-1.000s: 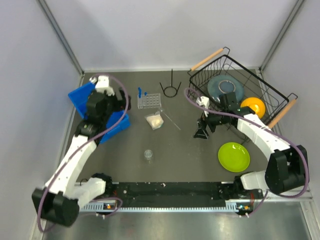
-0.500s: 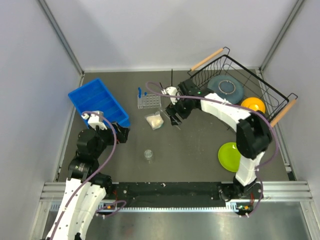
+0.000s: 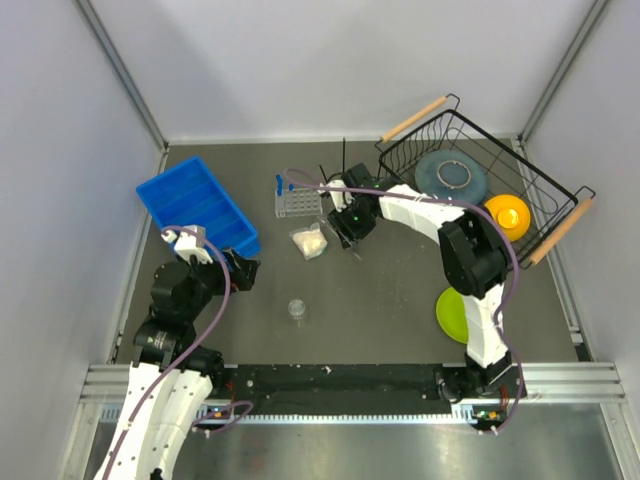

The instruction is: Organize the chemistry lab equipment

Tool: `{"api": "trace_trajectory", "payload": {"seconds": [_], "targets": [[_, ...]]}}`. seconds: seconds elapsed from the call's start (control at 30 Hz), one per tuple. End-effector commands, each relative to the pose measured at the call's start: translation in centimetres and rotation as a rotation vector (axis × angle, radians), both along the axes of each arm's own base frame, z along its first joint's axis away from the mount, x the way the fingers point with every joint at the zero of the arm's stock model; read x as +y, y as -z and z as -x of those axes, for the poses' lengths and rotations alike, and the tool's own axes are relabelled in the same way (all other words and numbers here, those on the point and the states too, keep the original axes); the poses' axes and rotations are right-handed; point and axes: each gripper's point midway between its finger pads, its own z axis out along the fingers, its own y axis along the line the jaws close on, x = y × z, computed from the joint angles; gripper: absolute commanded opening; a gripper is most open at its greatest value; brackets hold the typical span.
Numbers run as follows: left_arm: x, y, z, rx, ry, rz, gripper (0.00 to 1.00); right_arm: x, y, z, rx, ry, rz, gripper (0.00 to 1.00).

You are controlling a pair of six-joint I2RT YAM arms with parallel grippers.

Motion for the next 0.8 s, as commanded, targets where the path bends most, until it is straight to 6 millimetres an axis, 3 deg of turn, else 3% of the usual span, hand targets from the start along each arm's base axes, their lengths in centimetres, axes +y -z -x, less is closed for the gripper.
{"api": "trace_trajectory", "payload": {"seconds": [0.0, 0.17, 0.33, 0.77], "targets": [[-0.3, -1.8, -0.2, -0.065, 0.019, 0.011, 0.99, 1.7, -1.1, -1.2, -0.035, 0.011, -0.039, 0.47], [-0.4, -2.0, -0.1, -0.071, 0.023, 0.013, 0.99, 1.9, -0.1, -1.4, -0.023, 0.019, -0.021, 0.36], [-0.4, -2.0, -0.1, -0.072, 0.026, 0.016, 0.99, 1.9, 0.2, -1.6, -0.034, 0.025, -0.004, 0.33], [-0.4, -1.9, -0.1, -0.070, 0.025, 0.017, 0.99, 0.5, 2.0, -1.3, -0.024, 0.054, 0.069, 0.12]]}}
